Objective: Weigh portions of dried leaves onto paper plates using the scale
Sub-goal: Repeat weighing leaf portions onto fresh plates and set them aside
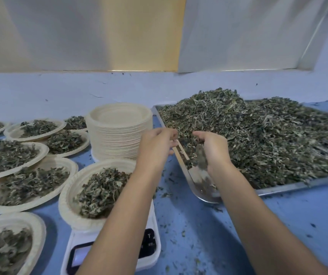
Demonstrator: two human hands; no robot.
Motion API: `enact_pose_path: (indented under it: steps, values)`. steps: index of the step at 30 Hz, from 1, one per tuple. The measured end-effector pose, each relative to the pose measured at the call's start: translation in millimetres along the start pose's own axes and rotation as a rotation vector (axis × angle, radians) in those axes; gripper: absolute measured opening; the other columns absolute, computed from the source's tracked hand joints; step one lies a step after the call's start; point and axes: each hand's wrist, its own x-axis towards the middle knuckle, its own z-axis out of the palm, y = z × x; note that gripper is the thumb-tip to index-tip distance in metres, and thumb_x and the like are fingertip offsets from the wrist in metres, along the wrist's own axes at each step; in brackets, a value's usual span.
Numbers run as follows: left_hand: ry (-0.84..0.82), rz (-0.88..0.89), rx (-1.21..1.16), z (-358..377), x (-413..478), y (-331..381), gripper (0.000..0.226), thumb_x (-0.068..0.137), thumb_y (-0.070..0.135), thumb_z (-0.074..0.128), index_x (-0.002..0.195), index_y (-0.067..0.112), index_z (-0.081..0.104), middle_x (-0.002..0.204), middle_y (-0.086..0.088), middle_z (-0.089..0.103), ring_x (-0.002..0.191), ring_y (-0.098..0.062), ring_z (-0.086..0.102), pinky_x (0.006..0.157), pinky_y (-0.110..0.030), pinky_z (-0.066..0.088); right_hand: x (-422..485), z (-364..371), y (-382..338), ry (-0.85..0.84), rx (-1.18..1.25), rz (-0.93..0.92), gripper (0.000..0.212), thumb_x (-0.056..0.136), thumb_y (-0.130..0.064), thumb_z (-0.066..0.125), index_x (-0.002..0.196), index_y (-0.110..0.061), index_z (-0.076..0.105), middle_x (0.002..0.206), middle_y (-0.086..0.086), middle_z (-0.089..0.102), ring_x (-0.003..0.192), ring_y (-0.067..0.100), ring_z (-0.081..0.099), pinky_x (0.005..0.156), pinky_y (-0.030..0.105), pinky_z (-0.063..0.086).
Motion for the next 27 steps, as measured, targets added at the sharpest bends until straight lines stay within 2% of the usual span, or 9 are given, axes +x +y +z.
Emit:
enact_pose_path:
  steps: [2, 4, 5, 7, 9, 11, 15, 20, 27]
  values:
    - [-0.003, 0.0, -0.008, 0, 0, 0, 0.02, 0.095, 0.011, 0.047, 0.091, 0.013, 0.066, 0.098, -0.005, 0.07, 0.091, -0.018, 0.067, 0.083, -0.032, 0.053, -3, 1, 1, 0.033, -0.035, -0.065, 0.042, 0.092, -0.01, 0.039, 0.113, -0.027, 0.07, 0.106, -0.011, 0.066, 0.068, 0.016, 0.055, 0.082, 0.042, 0.051]
    - [-0.006, 0.005, -0.012, -1, 0, 0, 0.021, 0.094, 0.01, 0.046, 0.088, 0.014, 0.066, 0.094, -0.004, 0.07, 0.086, -0.017, 0.067, 0.079, -0.029, 0.053, -4, 2, 3, 0.051, 0.009, -0.105, 0.043, 0.093, -0.006, 0.038, 0.115, -0.027, 0.069, 0.09, -0.02, 0.064, 0.087, 0.011, 0.059, 0.078, 0.041, 0.055]
    - [-0.006, 0.006, -0.012, -2, 0, -1, 0.022, 0.095, 0.01, 0.046, 0.089, 0.014, 0.066, 0.093, -0.004, 0.071, 0.084, -0.017, 0.067, 0.077, -0.028, 0.053, -5, 2, 3, 0.04, 0.055, -0.121, 0.043, 0.093, -0.002, 0.038, 0.114, -0.025, 0.068, 0.089, -0.019, 0.065, 0.066, 0.013, 0.067, 0.072, 0.041, 0.056]
    - [-0.003, 0.0, -0.02, -3, 1, -2, 0.022, 0.095, 0.01, 0.045, 0.092, 0.012, 0.067, 0.092, -0.004, 0.071, 0.082, -0.016, 0.067, 0.073, -0.025, 0.052, -9, 4, 3, 0.011, 0.122, -0.16, 0.047, 0.091, 0.009, 0.038, 0.108, -0.024, 0.067, 0.101, -0.012, 0.068, 0.08, 0.012, 0.071, 0.076, 0.042, 0.055]
    - [0.0, -0.005, -0.032, -5, 1, -2, 0.022, 0.095, 0.01, 0.045, 0.095, 0.01, 0.067, 0.09, -0.005, 0.071, 0.08, -0.015, 0.067, 0.069, -0.023, 0.052, -13, 6, 1, -0.014, 0.07, -0.209, 0.054, 0.087, 0.015, 0.04, 0.113, -0.026, 0.066, 0.125, -0.006, 0.063, 0.103, 0.011, 0.066, 0.068, 0.028, 0.054]
    - [0.002, 0.0, -0.034, -6, 1, -3, 0.023, 0.094, 0.011, 0.045, 0.095, 0.011, 0.068, 0.089, -0.003, 0.072, 0.079, -0.014, 0.068, 0.066, -0.021, 0.051, -16, 9, -3, -0.062, 0.065, -0.261, 0.047, 0.089, 0.007, 0.05, 0.123, -0.022, 0.062, 0.128, -0.006, 0.06, 0.117, 0.007, 0.056, 0.079, 0.016, 0.045]
    - [0.009, 0.01, -0.046, -9, 1, -3, 0.021, 0.093, 0.011, 0.047, 0.088, 0.015, 0.067, 0.084, -0.002, 0.073, 0.08, -0.015, 0.069, 0.071, -0.024, 0.051, -31, 19, -11, -0.121, 0.279, -0.287, 0.029, 0.098, -0.013, 0.049, 0.124, -0.016, 0.061, 0.098, -0.003, 0.072, 0.105, 0.008, 0.065, 0.098, 0.025, 0.046]
    - [0.027, 0.049, -0.059, -23, -2, -1, 0.025, 0.091, 0.008, 0.046, 0.083, 0.016, 0.069, 0.074, 0.001, 0.073, 0.071, -0.011, 0.069, 0.055, -0.015, 0.048, -48, 35, -17, -0.242, 0.337, -0.314, 0.046, 0.091, 0.007, 0.047, 0.131, -0.016, 0.056, 0.125, -0.003, 0.06, 0.112, 0.006, 0.059, 0.096, 0.027, 0.051]
    - [0.064, 0.092, -0.037, -58, -7, 5, 0.026, 0.089, 0.007, 0.047, 0.079, 0.016, 0.068, 0.071, 0.003, 0.073, 0.068, -0.009, 0.07, 0.06, -0.019, 0.051, -73, 67, -21, -0.305, 0.46, -0.219, 0.027, 0.092, 0.003, 0.047, 0.104, -0.011, 0.067, 0.107, 0.01, 0.07, 0.097, 0.023, 0.067, 0.09, 0.034, 0.054]
